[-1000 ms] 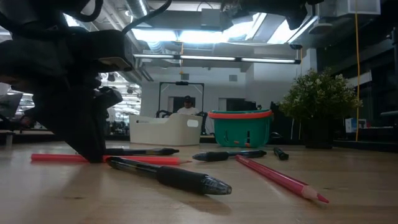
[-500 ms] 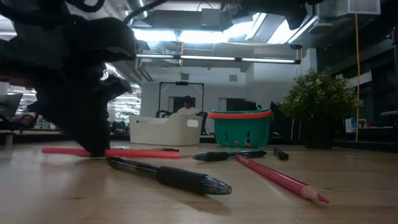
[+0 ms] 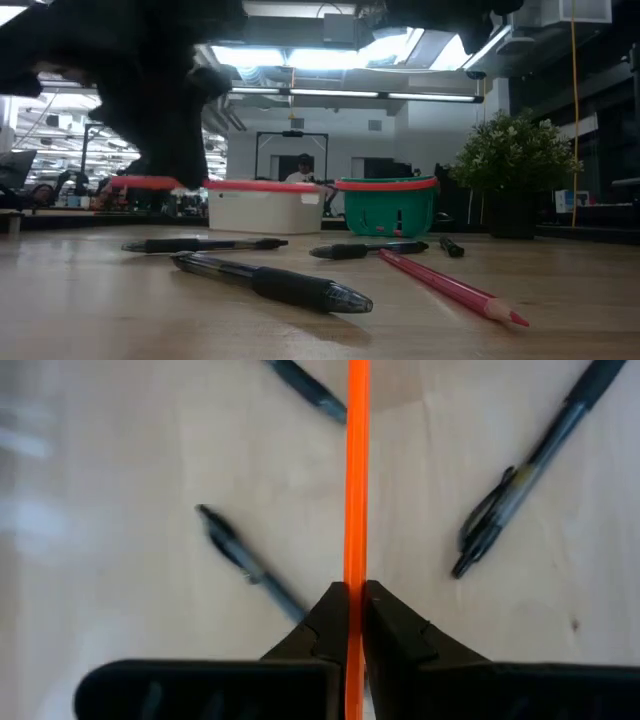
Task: Sort pens & pencils
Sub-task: Put the orange pencil into the green basket
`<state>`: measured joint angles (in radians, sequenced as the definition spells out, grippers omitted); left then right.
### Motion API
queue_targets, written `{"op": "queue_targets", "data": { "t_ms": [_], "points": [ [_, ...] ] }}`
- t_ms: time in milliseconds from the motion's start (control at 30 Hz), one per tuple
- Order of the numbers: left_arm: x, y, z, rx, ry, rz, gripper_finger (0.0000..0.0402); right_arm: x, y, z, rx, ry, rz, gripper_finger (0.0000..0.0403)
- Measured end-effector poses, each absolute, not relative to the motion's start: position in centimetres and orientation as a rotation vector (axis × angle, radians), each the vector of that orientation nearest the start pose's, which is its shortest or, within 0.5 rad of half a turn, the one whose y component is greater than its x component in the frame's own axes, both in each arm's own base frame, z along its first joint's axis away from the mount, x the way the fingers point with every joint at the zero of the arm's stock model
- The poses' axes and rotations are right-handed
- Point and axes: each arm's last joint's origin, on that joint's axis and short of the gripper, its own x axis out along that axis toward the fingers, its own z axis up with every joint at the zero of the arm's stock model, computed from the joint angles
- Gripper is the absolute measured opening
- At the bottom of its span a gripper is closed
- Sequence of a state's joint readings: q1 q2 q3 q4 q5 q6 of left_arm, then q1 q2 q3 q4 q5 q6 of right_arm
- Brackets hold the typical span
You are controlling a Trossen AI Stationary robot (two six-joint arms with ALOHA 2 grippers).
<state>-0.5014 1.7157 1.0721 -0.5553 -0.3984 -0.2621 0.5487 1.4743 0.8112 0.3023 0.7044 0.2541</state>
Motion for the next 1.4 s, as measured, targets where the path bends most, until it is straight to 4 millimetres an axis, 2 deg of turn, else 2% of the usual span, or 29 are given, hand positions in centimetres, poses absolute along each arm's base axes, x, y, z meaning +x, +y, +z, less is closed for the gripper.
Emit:
{"op": "queue_targets", "data": {
  "t_ms": [133, 300, 467, 667, 867, 967, 1100, 1233, 1400],
  "points": [
    [29.3, -14.7, 19.3, 0.317, 1.086, 0.072, 0.0014, 27.5, 14.7, 22.4, 0.032, 0.295, -0.178, 0.0104],
    [29.2, -14.5, 20.7, 0.374, 1.122, 0.114, 0.0014, 27.6, 15.0, 21.6, 0.026, 0.359, -0.072, 0.0104],
    [28.9, -14.4, 22.3, 0.377, 1.086, 0.133, 0.0014, 27.6, 15.2, 21.5, 0.039, 0.382, -0.024, 0.0104],
    [28.5, -14.3, 23.3, 0.372, 1.043, 0.141, 0.0014, 27.8, 15.0, 21.1, 0.099, 0.39, -0.054, 0.0104],
    [28.4, -14.1, 23.6, 0.42, 1.028, 0.162, 0.0014, 29.0, 14.3, 19.8, 0.051, 0.382, -0.131, 0.0104],
    [28.0, -13.9, 24.2, 0.425, 1.018, 0.169, 0.0014, 29.6, 13.9, 20.0, 0.002, 0.331, -0.15, 0.0104],
    [27.0, -13.2, 25.9, 0.434, 0.978, 0.202, 0.0014, 30.2, 13.5, 20.7, -0.036, 0.257, -0.158, 0.0104],
    [25.9, -12.6, 28.2, 0.393, 0.892, 0.218, 0.0014, 30.2, 13.6, 20.7, -0.034, 0.258, -0.147, 0.0104],
    [24.9, -12.0, 30.0, 0.366, 0.815, 0.247, 0.0014, 30.3, 13.6, 20.6, -0.036, 0.251, -0.146, 0.0104]
  ]
}}
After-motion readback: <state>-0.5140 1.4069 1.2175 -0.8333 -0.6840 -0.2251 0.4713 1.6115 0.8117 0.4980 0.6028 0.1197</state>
